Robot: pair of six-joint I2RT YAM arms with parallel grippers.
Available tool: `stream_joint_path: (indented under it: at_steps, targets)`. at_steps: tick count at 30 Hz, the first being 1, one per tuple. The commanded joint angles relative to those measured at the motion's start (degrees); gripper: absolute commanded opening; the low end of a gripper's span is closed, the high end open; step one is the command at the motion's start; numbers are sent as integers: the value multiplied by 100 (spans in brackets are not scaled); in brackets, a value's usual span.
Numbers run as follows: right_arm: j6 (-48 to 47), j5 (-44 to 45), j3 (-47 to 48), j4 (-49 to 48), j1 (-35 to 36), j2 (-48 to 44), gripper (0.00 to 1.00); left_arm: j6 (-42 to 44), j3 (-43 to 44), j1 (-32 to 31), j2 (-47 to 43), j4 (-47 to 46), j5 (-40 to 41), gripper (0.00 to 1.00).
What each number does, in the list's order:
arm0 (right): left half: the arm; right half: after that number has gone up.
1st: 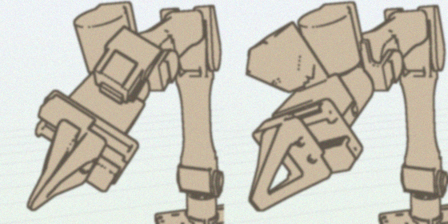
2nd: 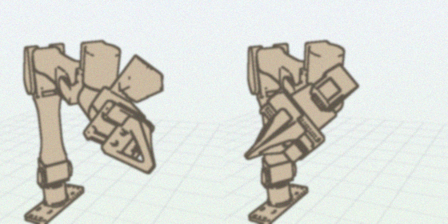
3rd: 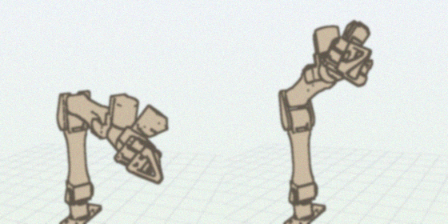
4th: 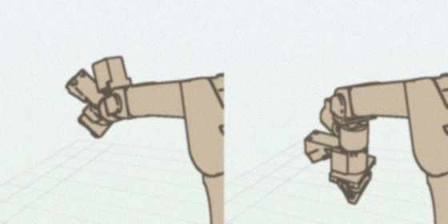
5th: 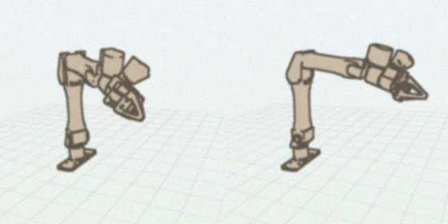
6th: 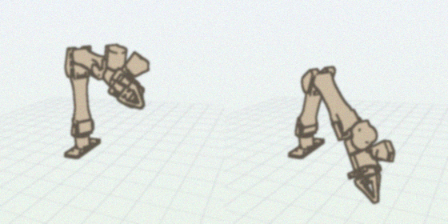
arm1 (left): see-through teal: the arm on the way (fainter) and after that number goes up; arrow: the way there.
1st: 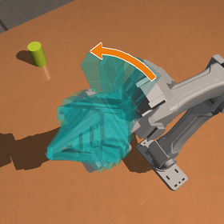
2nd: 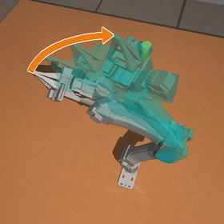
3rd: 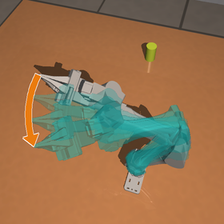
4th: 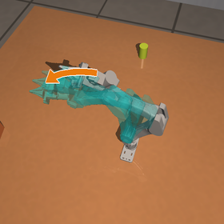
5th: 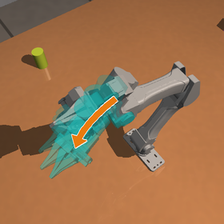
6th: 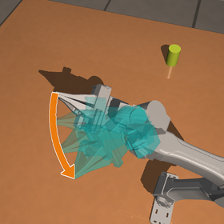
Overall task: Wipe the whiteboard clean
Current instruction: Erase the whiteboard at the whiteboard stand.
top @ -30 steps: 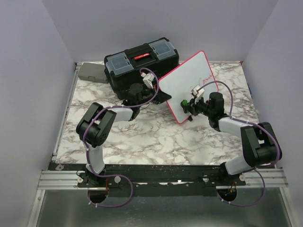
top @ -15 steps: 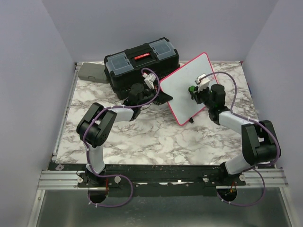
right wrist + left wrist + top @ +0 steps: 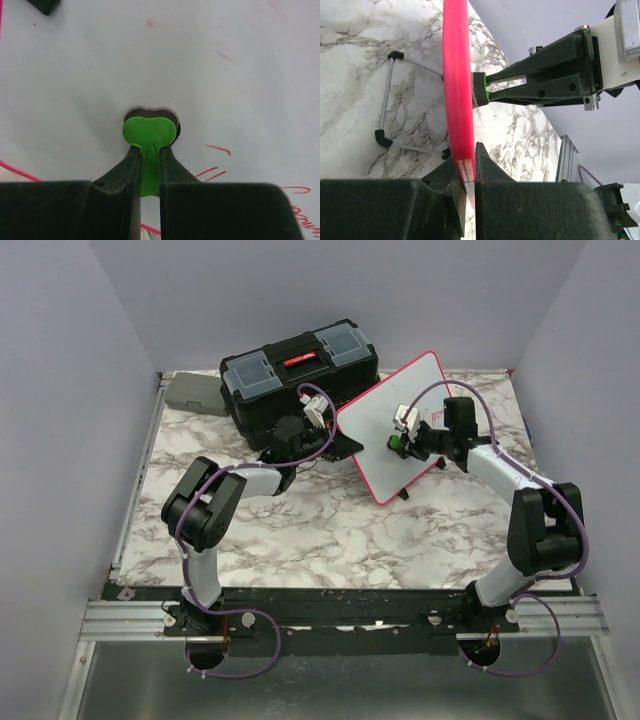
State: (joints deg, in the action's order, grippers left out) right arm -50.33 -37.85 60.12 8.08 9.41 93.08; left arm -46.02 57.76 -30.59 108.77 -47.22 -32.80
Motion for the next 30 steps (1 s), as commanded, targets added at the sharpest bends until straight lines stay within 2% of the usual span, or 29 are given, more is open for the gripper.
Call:
stream_joint_path:
  at_steps: [1,7,12,16,19,20,25,27,30]
  targets:
    - [-3,-317,-389,1118,27,464,1,-143,172,-183,-14,-183,-629,0]
    - [744,539,-831,88,-323,171,1,-129,166,-163,-7,-189,-654,0]
    - [508,1068,-1066,-263,-366,120,1,-164,140,-166,13,-239,-649,0]
    - [8,656,-1088,102,-368,111,1,-168,139,-165,20,-261,-645,0]
    - [-1178,-299,-1068,1144,-346,207,1,-194,160,-162,30,-270,-649,0]
    - [-1429,-315,-1088,1290,-293,200,1,-193,166,-164,30,-269,-653,0]
    - [-1701,-588,-1249,1302,-291,-29,1,-192,217,-171,48,-227,-640,0]
    - [-1148,-638,-1377,756,-291,-153,1,-195,231,-182,56,-216,-637,0]
    - [637,99,-1910,-1503,-291,-512,1,-196,221,-183,39,-199,-623,0]
